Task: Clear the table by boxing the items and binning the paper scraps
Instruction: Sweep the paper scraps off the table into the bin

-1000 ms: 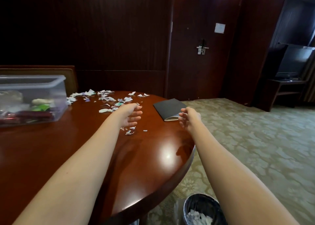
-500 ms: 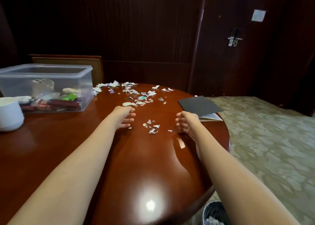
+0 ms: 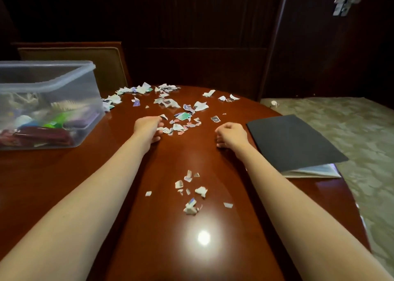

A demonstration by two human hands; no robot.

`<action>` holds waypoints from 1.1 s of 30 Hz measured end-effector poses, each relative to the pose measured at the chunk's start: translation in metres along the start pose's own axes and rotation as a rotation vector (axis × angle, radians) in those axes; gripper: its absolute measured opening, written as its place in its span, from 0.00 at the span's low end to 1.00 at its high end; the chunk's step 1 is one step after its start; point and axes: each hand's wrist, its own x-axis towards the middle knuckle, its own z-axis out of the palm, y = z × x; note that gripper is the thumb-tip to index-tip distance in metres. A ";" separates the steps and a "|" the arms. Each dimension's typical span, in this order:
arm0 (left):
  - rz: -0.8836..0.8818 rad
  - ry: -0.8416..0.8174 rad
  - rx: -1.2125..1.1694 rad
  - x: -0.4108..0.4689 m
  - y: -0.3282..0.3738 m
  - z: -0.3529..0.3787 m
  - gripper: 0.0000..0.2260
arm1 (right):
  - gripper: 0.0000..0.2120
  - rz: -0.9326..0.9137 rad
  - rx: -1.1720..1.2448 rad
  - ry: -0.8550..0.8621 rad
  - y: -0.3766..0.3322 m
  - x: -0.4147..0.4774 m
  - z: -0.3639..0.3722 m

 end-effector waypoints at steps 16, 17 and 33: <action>-0.151 0.037 0.165 0.115 0.091 -0.017 0.11 | 0.19 -0.140 -0.659 -0.012 -0.054 0.104 0.055; -0.149 0.040 0.184 0.123 0.093 -0.023 0.12 | 0.23 -0.107 -0.666 -0.094 -0.058 0.106 0.060; -0.130 0.162 0.347 0.203 0.087 -0.040 0.17 | 0.24 -0.348 -0.843 -0.481 -0.106 0.163 0.158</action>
